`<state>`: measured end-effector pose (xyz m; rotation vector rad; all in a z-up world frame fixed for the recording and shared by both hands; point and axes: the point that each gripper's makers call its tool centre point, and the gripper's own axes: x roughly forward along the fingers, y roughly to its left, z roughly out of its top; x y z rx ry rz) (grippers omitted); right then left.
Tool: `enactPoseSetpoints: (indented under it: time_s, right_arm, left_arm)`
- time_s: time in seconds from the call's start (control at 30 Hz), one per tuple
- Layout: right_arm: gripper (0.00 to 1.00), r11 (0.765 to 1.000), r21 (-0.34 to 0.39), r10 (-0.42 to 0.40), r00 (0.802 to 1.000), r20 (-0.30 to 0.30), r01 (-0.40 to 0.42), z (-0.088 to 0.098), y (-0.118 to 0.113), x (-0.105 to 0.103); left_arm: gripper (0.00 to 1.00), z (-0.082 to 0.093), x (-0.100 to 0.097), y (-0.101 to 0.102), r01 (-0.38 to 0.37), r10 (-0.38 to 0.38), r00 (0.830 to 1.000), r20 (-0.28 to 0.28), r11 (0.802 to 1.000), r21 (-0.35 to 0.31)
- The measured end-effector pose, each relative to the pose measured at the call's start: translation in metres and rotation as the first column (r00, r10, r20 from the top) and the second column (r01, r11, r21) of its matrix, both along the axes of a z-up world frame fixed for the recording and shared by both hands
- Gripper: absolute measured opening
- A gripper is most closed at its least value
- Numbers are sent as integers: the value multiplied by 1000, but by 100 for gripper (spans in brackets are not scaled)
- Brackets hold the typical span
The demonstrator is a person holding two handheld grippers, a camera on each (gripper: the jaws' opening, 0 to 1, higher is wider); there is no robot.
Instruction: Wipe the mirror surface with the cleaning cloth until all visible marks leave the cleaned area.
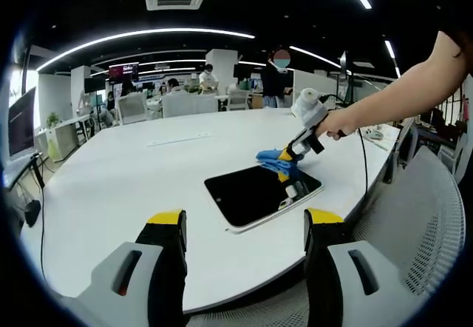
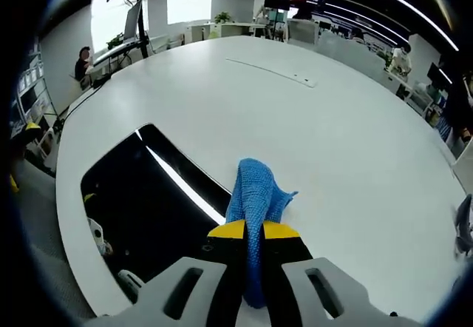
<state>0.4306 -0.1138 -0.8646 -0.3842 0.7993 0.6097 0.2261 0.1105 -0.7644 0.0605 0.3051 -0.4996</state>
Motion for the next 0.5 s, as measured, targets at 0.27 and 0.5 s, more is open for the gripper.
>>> enactPoseSetpoints:
  time_s: [0.27,0.5]
  right_arm:
    - [0,1000,-8,2,1000,10,-2,0,0,5]
    - [0,1000,-22,12,1000,20,-11,1,0,7]
  left_arm:
    - [62,0,0,0,0,0,1000,0,1000,0]
    - [62,0,0,0,0,0,1000,-1,1000,0]
